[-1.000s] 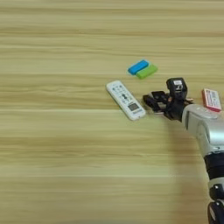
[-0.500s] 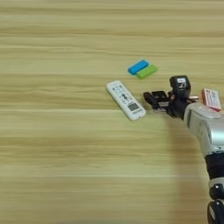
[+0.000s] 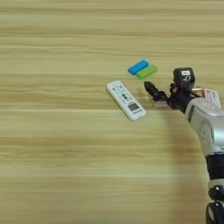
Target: Move the objects on the table
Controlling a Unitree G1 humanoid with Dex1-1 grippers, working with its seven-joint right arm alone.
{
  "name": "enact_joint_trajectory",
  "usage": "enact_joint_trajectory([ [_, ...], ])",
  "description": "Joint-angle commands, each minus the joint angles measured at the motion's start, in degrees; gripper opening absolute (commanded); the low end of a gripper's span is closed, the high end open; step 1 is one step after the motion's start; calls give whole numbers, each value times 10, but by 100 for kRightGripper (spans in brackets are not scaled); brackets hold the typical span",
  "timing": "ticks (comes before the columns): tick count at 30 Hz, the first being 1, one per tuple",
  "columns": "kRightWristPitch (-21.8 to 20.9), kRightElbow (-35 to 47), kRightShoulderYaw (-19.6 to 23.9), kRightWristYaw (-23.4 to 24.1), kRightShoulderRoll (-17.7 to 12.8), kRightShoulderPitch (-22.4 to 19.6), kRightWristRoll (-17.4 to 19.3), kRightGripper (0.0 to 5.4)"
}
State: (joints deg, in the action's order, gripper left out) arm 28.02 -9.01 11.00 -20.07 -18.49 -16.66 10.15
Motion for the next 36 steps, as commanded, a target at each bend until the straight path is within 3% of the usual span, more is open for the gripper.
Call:
enact_joint_trajectory([
  [1, -26, 65, -5, -3, -10, -17, 3, 538],
  [14, 3, 157, -35, -2, -1, 21, 0, 538],
  [21, 81, 253, -44, 29, 21, 42, 12, 538],
  [36, 96, 225, -77, 17, 27, 41, 7, 538],
])
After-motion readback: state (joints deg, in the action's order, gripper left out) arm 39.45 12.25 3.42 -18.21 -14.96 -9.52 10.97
